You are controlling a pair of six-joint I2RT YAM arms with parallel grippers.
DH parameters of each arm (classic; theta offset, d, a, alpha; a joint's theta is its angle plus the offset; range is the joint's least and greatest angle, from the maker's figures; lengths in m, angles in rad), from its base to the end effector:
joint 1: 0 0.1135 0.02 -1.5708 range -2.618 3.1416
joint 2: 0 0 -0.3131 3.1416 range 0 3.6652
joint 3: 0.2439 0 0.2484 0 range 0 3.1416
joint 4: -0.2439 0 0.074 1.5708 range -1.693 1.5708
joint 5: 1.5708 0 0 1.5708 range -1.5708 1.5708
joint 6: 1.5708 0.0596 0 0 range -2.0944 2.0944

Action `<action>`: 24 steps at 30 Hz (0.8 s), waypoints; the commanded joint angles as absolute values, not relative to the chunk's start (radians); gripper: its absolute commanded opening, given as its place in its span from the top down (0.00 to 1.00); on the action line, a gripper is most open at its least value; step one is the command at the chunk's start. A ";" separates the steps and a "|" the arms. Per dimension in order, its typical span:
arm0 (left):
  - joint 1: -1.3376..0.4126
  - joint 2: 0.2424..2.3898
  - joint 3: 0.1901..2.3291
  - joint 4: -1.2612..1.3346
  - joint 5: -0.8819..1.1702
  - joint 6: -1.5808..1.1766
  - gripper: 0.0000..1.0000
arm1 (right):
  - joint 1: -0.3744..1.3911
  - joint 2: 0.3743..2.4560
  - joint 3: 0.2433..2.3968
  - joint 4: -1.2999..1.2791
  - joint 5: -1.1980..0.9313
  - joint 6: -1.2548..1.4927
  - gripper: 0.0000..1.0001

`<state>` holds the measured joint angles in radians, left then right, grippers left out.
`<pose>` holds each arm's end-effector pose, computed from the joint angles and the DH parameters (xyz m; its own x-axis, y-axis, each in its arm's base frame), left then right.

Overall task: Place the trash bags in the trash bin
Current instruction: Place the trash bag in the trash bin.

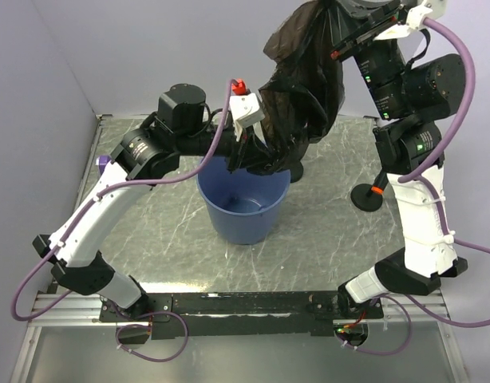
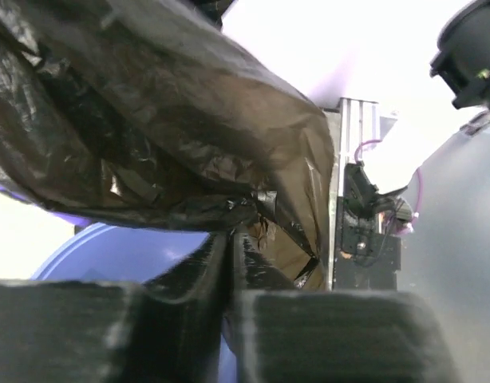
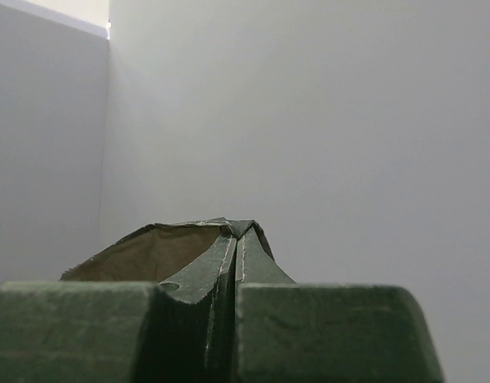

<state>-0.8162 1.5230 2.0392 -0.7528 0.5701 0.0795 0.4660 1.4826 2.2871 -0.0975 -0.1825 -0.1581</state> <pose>0.1860 -0.2448 0.5683 -0.0828 0.1857 -0.9791 0.9824 0.1802 -0.0489 0.1892 0.1072 0.7268 0.6620 0.1597 -0.7323 -0.4667 0.8523 -0.2361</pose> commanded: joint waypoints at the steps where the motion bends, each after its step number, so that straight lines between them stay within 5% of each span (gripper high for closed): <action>1: -0.815 1.471 2.079 -0.765 0.422 0.156 0.99 | 0.476 1.433 2.232 -0.081 -0.175 -0.169 1.00; 8: -0.709 1.304 2.017 -0.704 0.224 0.284 0.99 | 0.474 1.391 2.198 -0.136 -0.261 -0.183 1.00; 24: -0.581 1.230 2.134 -0.795 0.173 0.354 0.99 | 0.474 1.238 2.033 -0.195 -0.417 -0.035 1.00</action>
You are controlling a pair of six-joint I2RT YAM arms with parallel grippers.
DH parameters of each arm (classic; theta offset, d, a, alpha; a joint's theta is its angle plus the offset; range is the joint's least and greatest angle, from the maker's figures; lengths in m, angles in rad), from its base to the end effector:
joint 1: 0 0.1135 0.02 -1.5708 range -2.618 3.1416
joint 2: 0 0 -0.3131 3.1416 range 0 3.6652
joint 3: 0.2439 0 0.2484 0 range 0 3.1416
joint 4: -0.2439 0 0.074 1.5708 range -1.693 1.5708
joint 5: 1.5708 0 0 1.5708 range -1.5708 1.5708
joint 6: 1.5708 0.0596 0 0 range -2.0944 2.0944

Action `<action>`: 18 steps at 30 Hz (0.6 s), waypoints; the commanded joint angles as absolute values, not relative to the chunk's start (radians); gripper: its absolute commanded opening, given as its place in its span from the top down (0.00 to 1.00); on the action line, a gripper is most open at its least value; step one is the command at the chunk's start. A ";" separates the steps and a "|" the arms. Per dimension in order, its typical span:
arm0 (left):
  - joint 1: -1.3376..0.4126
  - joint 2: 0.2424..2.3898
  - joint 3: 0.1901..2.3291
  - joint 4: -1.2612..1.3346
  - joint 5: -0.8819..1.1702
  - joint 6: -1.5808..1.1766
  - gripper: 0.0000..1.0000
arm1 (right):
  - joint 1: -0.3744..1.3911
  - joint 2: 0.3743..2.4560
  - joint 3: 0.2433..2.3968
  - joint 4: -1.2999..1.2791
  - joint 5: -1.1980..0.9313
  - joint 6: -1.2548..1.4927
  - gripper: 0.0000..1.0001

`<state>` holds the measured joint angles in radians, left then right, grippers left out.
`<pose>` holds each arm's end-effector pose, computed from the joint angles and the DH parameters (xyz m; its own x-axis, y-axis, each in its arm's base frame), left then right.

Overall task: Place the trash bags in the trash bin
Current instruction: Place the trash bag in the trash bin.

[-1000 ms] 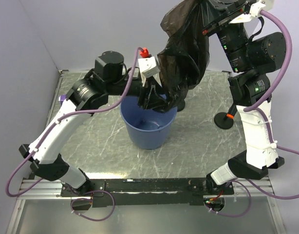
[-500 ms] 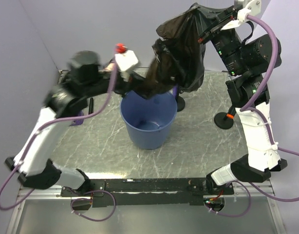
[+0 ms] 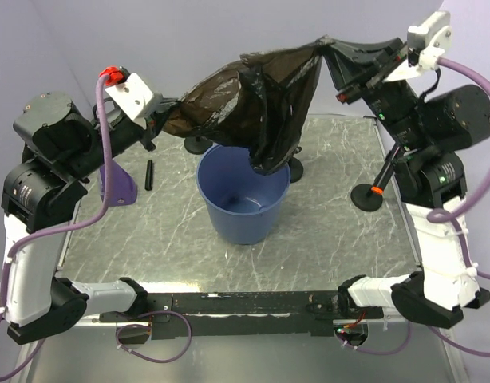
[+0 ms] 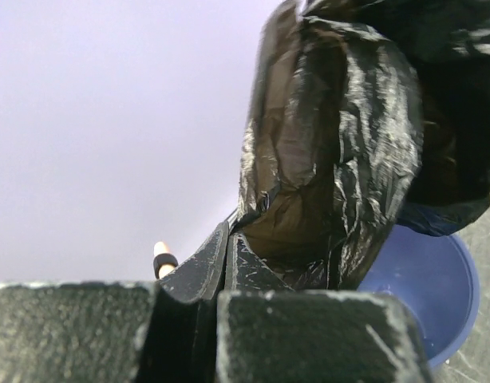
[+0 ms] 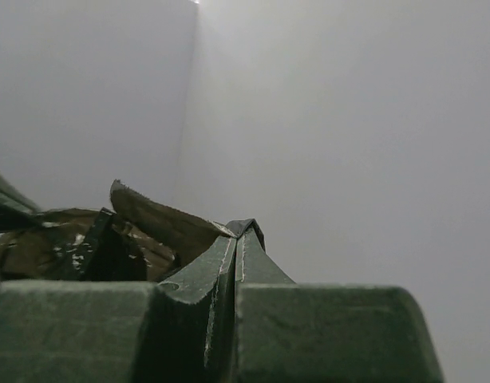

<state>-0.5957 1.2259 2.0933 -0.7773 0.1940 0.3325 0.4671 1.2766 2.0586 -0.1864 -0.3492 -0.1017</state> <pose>0.1229 -0.0972 0.6427 0.3020 0.1822 -0.9357 0.6463 0.6824 0.3415 0.1387 0.0928 0.6985 0.5670 0.1791 -0.8040 -0.6217 0.7334 -0.2750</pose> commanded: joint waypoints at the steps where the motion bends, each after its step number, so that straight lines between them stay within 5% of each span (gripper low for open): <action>1: -0.577 1.230 2.137 -0.792 0.173 0.351 0.99 | 0.474 1.230 2.025 -0.193 -0.429 -0.026 1.00; 13: -0.568 1.230 2.184 -0.739 0.166 0.456 0.99 | 0.474 1.269 2.163 -0.199 -0.486 0.029 1.00; 18: -0.568 1.195 2.083 -0.776 0.233 0.417 0.99 | 0.474 1.192 1.966 -0.193 -0.486 0.041 1.00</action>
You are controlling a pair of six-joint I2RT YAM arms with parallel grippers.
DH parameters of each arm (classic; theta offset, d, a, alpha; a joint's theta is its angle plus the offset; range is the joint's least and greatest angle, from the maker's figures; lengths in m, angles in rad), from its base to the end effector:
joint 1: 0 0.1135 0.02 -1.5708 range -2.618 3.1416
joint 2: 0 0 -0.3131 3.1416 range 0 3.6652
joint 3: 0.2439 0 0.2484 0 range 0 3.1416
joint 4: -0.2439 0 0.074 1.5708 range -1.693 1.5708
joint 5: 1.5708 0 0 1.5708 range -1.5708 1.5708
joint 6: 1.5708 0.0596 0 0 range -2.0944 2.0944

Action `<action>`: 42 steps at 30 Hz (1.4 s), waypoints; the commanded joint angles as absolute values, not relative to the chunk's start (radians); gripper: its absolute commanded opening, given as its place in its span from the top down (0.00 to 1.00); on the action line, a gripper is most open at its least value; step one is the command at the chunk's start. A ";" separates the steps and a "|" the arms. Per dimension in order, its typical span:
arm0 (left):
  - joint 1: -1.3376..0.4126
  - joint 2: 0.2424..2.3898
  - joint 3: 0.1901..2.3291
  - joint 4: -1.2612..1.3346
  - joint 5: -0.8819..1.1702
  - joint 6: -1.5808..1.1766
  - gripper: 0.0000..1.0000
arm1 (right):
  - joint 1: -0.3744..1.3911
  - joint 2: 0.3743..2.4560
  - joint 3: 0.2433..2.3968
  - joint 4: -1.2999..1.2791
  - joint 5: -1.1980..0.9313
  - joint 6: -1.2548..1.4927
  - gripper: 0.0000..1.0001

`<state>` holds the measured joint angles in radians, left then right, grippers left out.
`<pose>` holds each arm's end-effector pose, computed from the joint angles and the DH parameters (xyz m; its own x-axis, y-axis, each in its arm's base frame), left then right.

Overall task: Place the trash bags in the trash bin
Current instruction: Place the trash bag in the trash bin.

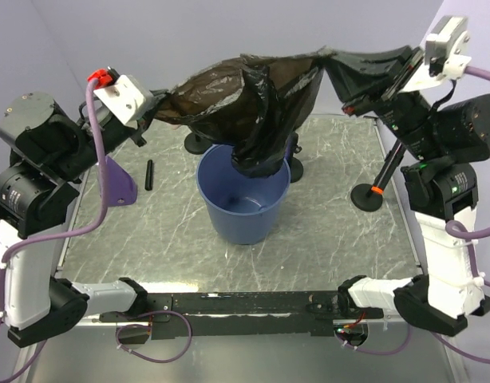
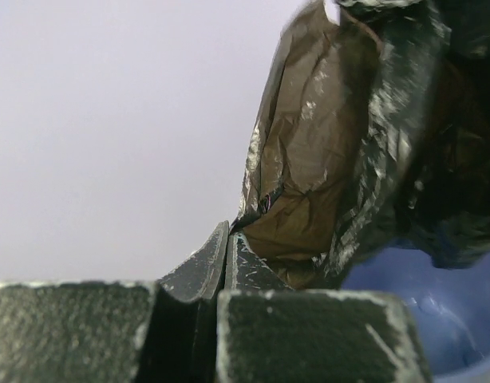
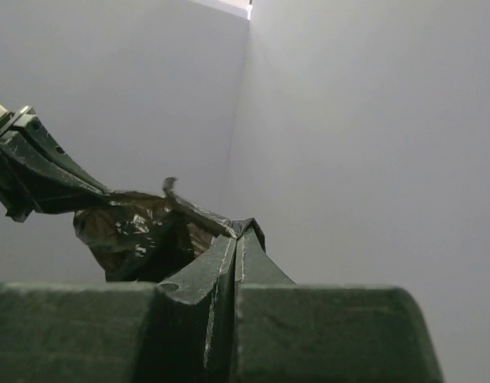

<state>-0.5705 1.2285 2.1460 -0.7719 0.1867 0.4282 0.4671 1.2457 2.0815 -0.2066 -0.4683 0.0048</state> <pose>0.1160 -0.0876 0.6555 0.3956 0.2309 -0.8889 0.5727 0.6946 0.4353 0.1129 0.0870 0.7041 0.5220 0.2680 -0.8098 -0.7302 0.6311 -0.2617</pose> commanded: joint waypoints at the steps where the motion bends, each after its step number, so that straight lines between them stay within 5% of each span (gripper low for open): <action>1: -0.568 1.186 2.050 -0.776 0.242 0.413 0.99 | 0.474 1.172 1.907 -0.192 -0.485 0.040 1.00; 11: -0.568 1.140 1.691 -0.646 0.256 0.319 0.99 | 0.472 1.051 1.505 -0.163 -0.437 0.009 1.00; 20: -0.557 1.292 1.628 -0.603 0.209 0.278 0.99 | 0.425 1.037 1.287 -0.199 -0.379 -0.026 1.00; 27: -0.419 1.307 1.698 -0.669 0.233 0.236 0.99 | 0.281 1.037 1.319 -0.360 -0.393 0.063 1.00; 35: -0.367 1.192 1.594 -0.892 0.672 0.270 0.99 | 0.273 0.898 1.229 -0.553 -0.704 -0.061 1.00; 42: -0.364 1.037 1.454 -0.951 0.557 0.276 0.99 | 0.273 0.715 1.129 -0.738 -0.713 -0.189 1.00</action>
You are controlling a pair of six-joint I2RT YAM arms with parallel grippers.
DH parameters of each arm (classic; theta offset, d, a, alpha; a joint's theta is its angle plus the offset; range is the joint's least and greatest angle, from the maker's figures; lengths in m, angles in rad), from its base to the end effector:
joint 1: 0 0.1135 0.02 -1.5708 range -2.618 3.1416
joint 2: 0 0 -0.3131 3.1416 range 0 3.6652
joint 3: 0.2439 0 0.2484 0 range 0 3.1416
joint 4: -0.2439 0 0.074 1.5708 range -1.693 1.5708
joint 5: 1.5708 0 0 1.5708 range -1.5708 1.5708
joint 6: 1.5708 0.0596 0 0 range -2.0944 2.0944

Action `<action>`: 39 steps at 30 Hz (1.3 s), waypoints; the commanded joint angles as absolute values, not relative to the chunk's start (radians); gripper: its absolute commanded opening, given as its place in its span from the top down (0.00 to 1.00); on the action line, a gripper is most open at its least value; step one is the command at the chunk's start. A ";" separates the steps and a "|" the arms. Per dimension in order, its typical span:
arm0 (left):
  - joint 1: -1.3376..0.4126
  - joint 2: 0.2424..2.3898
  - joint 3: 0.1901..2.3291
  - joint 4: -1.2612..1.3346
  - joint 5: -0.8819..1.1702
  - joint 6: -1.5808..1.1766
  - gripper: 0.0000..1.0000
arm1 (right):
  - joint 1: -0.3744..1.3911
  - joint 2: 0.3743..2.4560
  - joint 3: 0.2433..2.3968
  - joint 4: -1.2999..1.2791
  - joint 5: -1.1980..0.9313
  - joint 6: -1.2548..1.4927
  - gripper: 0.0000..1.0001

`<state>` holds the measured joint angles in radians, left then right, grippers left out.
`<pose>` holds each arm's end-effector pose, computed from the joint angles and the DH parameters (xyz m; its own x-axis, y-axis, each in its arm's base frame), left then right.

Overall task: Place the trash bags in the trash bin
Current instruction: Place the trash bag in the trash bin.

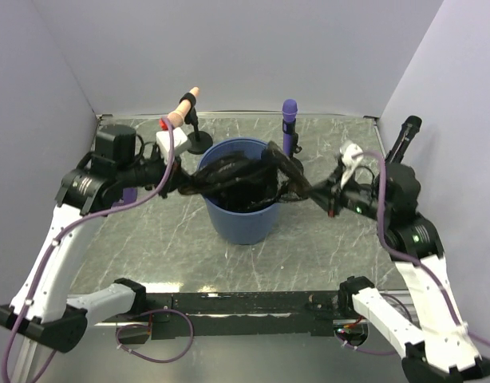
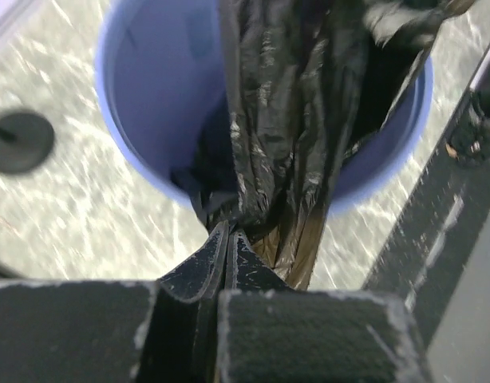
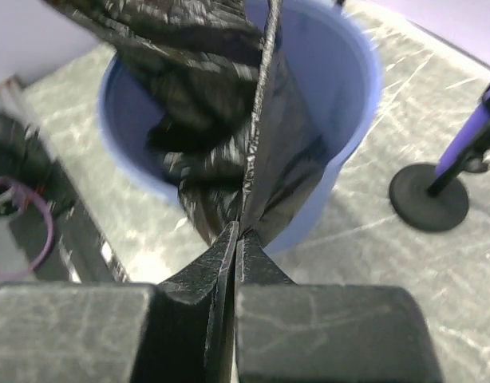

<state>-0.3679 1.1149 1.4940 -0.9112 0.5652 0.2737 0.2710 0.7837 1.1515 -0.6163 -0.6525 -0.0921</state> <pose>0.1668 -0.0985 0.4765 -0.2573 0.3438 -0.9031 0.8350 0.5495 -0.0287 0.1052 0.0668 0.4473 -0.1643 -0.1215 -0.9789 -0.7982 0.5994 0.0596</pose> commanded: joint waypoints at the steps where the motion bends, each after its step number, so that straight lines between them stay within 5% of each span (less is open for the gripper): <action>1: -0.364 1.022 1.447 -0.945 0.534 0.265 0.99 | 0.273 0.700 1.123 -0.750 -0.701 -0.193 1.00; 15: -0.364 0.902 1.100 -0.821 0.253 0.382 0.99 | 0.244 0.669 0.904 -0.715 -0.468 -0.205 1.00; 26: -0.364 0.940 0.960 -0.270 0.003 0.210 0.99 | 0.232 0.796 0.851 -0.443 -0.351 -0.072 1.00; 28: -0.364 0.950 0.994 -0.250 0.032 0.212 0.98 | 0.229 0.836 0.925 -0.439 -0.365 -0.071 0.77; 30: -0.364 0.950 1.038 -0.271 0.073 0.212 0.83 | 0.227 0.862 1.013 -0.466 -0.362 -0.081 0.60; 35: -0.353 0.917 1.153 -0.382 0.042 0.233 0.37 | 0.224 0.806 1.161 -0.638 -0.409 -0.214 0.43; 39: -0.345 0.845 1.258 -0.529 0.101 0.308 0.30 | 0.224 0.721 1.229 -0.797 -0.517 -0.349 0.41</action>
<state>-0.3553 0.9310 1.1465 -0.4118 0.0616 0.2508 0.2283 0.8116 1.1519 -0.6327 -0.4084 -0.2008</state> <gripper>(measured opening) 0.700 0.591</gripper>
